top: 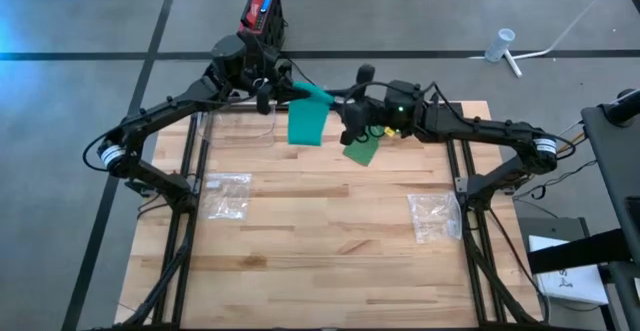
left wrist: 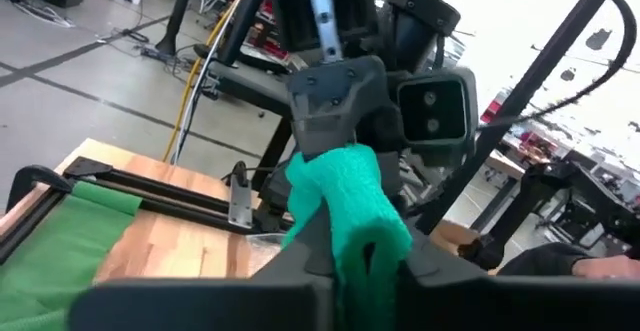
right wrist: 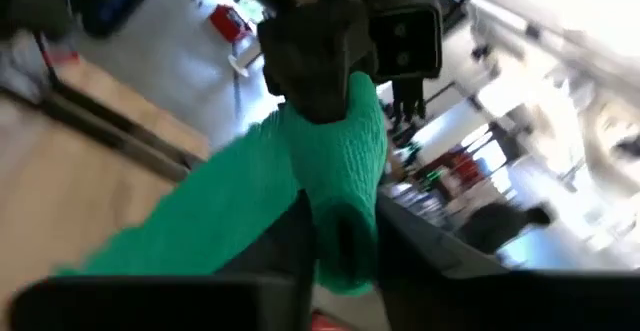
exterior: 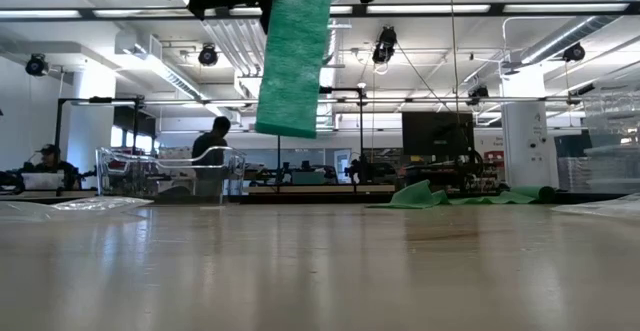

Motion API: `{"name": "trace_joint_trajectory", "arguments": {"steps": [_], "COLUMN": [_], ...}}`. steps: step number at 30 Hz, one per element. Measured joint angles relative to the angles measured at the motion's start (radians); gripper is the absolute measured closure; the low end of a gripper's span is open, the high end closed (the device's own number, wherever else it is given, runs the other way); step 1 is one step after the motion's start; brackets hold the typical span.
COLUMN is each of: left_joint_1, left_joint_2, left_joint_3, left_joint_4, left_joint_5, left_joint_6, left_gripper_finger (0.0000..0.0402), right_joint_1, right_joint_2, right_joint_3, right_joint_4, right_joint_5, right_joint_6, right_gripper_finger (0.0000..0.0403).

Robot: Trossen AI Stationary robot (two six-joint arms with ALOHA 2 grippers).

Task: Roll bandage
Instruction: Roll the blue bandage

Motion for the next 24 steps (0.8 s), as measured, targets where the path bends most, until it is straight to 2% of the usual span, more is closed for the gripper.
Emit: {"name": "trace_joint_trajectory", "arguments": {"steps": [4, 9, 12, 17, 24], "left_joint_1": [0.003, 0.003, 0.004, 0.004, 0.005], "left_joint_2": [-0.001, -0.003, -0.004, -0.006, -0.006], "left_joint_3": [0.0, 0.0, 0.0, 0.0, 0.0], "left_joint_4": [-0.002, -0.004, -0.005, -0.005, -0.009], "left_joint_5": [0.029, 0.082, 0.12, 0.136, 0.13], "left_joint_6": [0.117, 0.309, 0.418, 0.531, 0.609], "left_gripper_finger": [0.0375, 0.0391, 0.0392, 0.0389, 0.0391], "right_joint_1": [0.009, -0.001, -0.02, -0.052, -0.066], "right_joint_2": [-0.02, -0.036, -0.036, -0.029, -0.011], "right_joint_3": [0.016, 0.052, 0.065, 0.066, 0.065], "right_joint_4": [-0.047, -0.114, -0.11, -0.103, -0.105], "right_joint_5": [-0.024, -0.168, -0.232, -0.281, -0.284], "right_joint_6": [0.203, 0.456, 0.577, 0.729, 0.792], "right_gripper_finger": [0.0231, 0.0137, 0.0102, 0.0101, 0.0158]}}
